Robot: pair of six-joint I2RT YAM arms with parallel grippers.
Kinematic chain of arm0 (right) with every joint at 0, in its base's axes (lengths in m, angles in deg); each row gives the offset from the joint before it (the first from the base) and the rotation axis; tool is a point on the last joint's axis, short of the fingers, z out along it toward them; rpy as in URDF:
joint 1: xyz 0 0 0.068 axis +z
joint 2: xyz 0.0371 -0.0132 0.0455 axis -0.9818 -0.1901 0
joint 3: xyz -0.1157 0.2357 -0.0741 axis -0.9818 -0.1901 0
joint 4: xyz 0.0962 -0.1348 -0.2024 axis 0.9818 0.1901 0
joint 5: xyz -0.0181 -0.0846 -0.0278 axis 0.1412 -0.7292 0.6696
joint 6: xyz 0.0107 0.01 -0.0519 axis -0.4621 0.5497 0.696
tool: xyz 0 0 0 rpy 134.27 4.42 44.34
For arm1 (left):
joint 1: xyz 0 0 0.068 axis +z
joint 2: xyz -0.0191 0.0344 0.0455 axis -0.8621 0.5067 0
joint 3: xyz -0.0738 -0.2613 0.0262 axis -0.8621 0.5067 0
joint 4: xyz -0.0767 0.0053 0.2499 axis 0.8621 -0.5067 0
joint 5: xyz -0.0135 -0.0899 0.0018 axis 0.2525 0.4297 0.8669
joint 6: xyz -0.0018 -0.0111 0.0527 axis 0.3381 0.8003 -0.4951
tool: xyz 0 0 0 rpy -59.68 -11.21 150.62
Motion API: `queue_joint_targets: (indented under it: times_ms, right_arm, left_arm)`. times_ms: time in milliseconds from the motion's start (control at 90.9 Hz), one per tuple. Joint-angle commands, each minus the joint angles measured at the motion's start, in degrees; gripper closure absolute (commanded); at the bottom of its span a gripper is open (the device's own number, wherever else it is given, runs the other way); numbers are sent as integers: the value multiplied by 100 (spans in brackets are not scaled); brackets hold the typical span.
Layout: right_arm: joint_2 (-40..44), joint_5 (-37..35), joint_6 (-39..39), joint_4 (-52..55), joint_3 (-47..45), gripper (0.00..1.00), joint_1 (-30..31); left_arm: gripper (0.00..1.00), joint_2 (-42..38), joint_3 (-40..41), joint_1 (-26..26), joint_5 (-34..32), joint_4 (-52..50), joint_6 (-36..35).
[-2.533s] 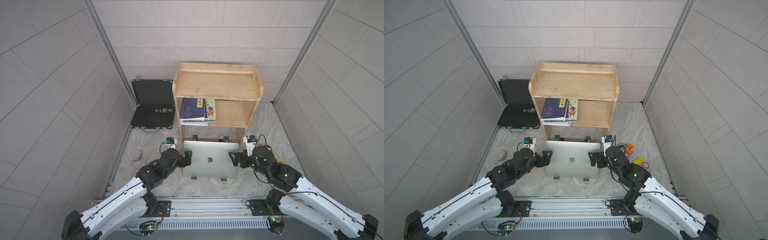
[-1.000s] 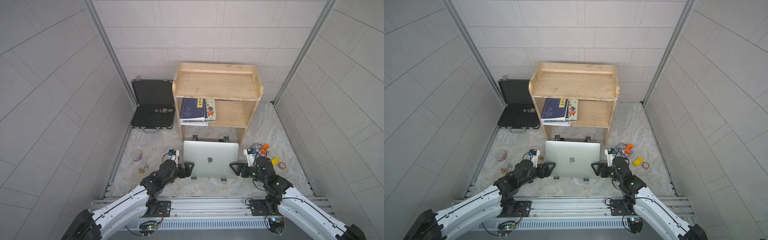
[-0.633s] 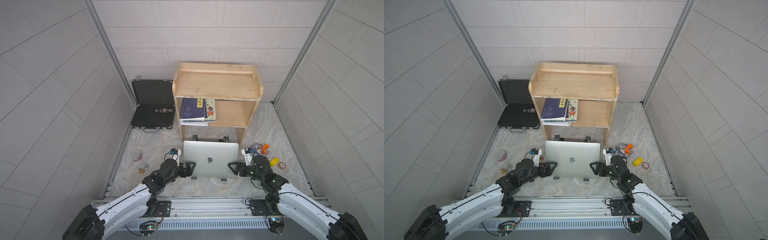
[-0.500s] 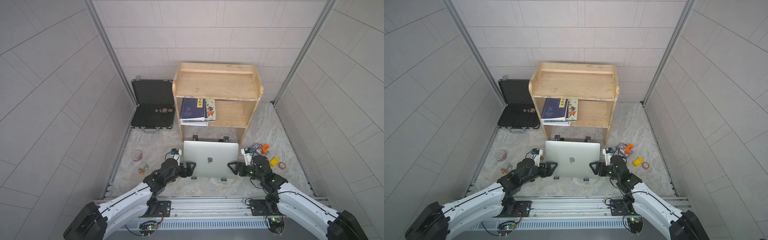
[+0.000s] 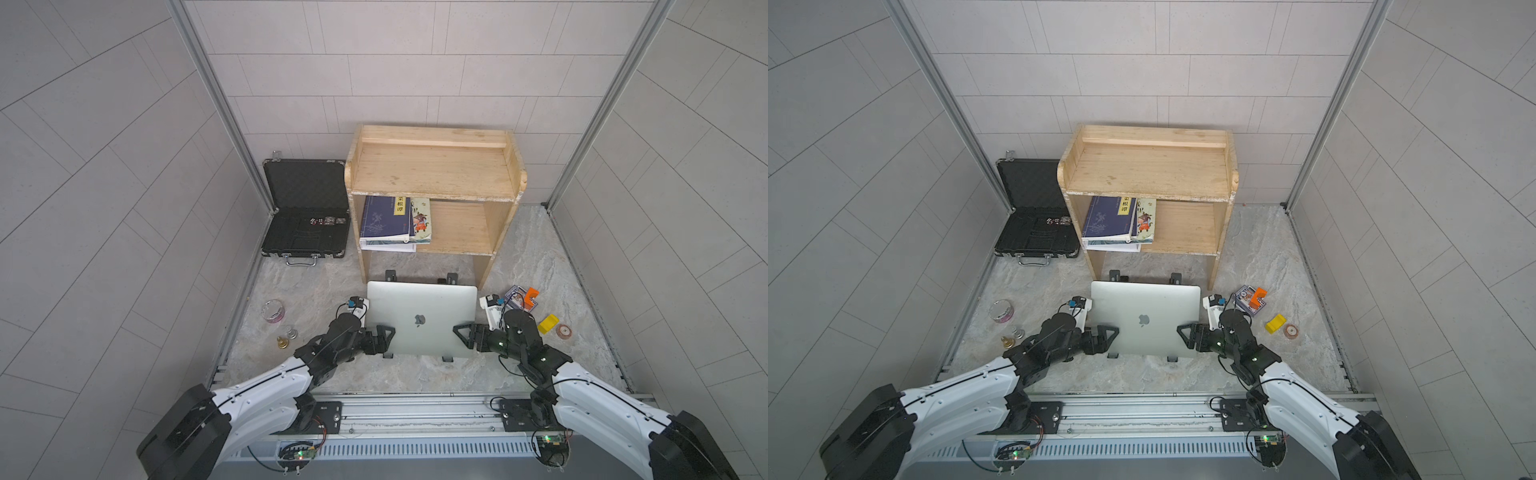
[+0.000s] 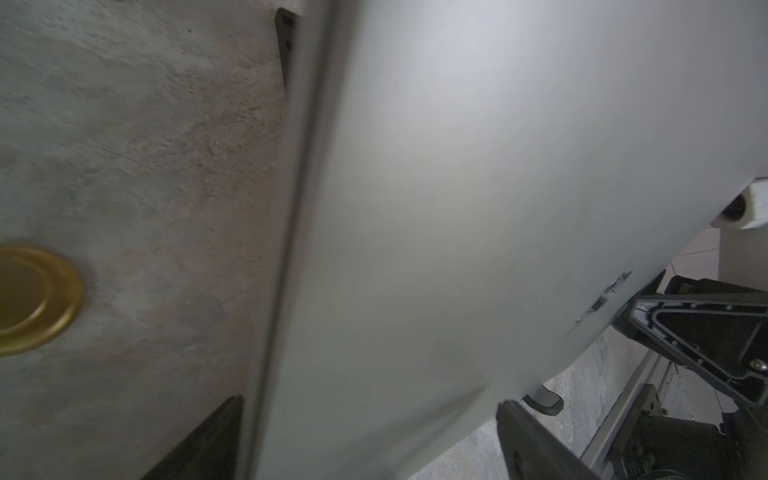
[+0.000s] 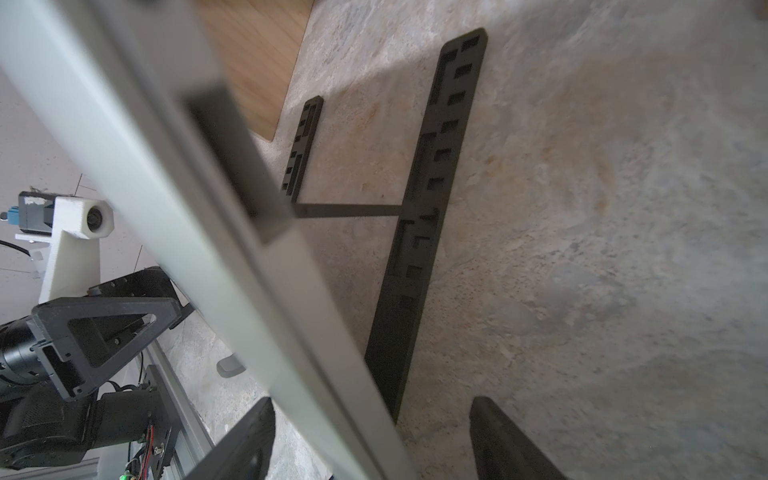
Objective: Close the laptop lid and set it aside
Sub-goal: Pick up the laptop from the computer stand.
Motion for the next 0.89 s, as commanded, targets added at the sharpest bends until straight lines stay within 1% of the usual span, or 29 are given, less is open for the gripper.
queue_joint_targets:
  times_ms: [0, 143, 418, 880]
  right_arm:
    - [-80, 124, 22, -178, -24, 25, -18]
    - [-41, 181, 25, -175, -24, 26, -10]
    - [288, 361, -9, 13, 36, 27, -11]
    - [432, 495, -59, 146, 165, 30, -18]
  left_arm:
    - [9, 32, -165, 37, 211, 118, -114]
    - [10, -118, -239, 39, 279, -40, -95]
    - [10, -442, -390, 33, 414, -464, -114]
    - [11, -829, -475, 24, 558, -696, -82]
